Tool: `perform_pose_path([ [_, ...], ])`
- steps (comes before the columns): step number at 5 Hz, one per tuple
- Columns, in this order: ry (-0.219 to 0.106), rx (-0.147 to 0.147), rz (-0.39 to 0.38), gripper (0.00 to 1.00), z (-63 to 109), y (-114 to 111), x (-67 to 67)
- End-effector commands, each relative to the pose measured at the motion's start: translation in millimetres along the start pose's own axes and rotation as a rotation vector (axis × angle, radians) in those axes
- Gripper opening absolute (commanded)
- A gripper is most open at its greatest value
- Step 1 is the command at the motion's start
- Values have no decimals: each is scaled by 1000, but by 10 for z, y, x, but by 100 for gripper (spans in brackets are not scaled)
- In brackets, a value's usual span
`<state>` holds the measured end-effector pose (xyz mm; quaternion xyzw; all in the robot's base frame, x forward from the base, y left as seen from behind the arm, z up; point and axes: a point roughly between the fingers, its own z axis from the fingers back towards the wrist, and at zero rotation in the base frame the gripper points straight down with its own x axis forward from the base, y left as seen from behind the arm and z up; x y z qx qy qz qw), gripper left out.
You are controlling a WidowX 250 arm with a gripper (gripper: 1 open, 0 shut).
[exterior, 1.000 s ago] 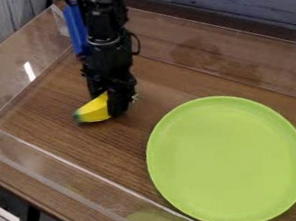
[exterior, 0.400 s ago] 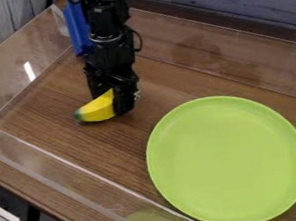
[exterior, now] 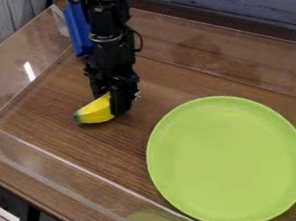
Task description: Put the banana in the green plate
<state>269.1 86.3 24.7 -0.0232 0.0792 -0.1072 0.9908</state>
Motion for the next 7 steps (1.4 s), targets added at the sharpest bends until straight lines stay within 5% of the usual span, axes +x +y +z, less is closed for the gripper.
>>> perform_pose_path([
  [1, -56, 48, -6, 0, 294, 7, 78],
  [2, -50, 58, -3, 0, 409, -34, 67],
  [4, -84, 88, 44, 0, 1047, -414, 24],
  [5, -95, 89, 36, 0, 1192, -684, -66],
  [7, -97, 66, -21, 0, 1176, -1265, -301],
])
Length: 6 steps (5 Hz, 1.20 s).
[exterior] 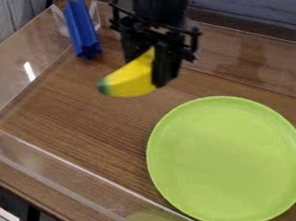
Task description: Put the banana in the green plate
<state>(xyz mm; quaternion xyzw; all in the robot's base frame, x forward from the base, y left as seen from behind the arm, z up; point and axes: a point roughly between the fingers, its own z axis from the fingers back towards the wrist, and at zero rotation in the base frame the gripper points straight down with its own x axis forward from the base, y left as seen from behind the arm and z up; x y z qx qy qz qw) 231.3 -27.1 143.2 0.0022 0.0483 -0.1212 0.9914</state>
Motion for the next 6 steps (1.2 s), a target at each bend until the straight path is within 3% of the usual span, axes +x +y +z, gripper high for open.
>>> perform_pose_path([
  [1, -45, -8, -17, 0, 62, -313, -101],
  [3, -55, -8, -10, 0, -132, -753, -111],
  [5, -69, -3, 16, 0, -408, -854, -151],
  [6, -78, -15, 15, 0, -525, -829, -132],
])
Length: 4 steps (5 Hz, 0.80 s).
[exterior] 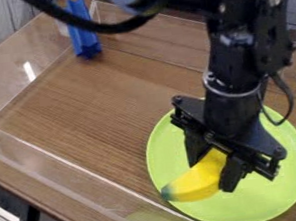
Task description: Put the banana in the green plate
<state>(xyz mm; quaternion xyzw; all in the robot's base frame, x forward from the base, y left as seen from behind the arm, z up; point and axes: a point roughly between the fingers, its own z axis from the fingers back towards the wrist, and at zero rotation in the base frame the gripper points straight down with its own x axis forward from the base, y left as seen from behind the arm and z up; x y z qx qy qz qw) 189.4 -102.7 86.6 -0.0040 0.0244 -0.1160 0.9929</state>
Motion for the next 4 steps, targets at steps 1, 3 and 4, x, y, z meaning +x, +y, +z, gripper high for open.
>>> perform_pose_path([
  [1, -37, -24, -3, 0, -4, 40, 73],
  [3, -44, -43, -17, 0, -69, 128, 109],
  [4, -44, -56, -23, 0, -98, 143, 113],
])
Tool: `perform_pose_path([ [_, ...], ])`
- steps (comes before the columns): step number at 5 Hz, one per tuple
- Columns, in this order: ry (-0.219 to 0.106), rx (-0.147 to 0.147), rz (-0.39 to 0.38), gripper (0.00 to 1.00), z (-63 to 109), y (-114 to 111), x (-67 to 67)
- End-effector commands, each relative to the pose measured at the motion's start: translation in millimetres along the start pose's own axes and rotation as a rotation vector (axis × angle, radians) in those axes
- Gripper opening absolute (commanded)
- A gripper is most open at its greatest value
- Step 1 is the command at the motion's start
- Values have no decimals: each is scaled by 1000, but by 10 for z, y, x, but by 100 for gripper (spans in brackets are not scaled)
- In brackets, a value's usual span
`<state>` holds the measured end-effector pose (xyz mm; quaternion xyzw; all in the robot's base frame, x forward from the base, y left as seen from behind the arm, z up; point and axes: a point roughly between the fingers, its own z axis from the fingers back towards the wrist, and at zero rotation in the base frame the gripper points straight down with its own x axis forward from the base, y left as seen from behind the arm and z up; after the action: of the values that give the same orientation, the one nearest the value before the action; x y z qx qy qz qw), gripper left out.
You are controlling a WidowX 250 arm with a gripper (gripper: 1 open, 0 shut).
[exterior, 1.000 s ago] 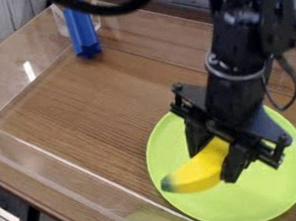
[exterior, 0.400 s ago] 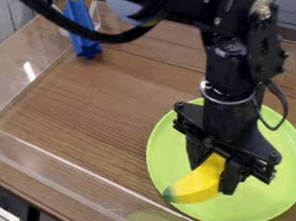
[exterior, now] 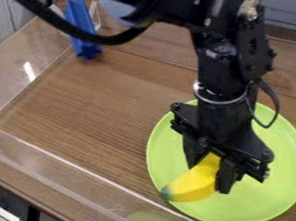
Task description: Put the banana in the green plate
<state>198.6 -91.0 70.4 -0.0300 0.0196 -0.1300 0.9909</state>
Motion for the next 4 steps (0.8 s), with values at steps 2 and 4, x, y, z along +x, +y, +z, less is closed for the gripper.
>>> perform_pose_path([
  [2, -26, -22, -8, 0, 28, 27, 47],
  [4, -29, -36, -5, 100, 64, 38, 26],
])
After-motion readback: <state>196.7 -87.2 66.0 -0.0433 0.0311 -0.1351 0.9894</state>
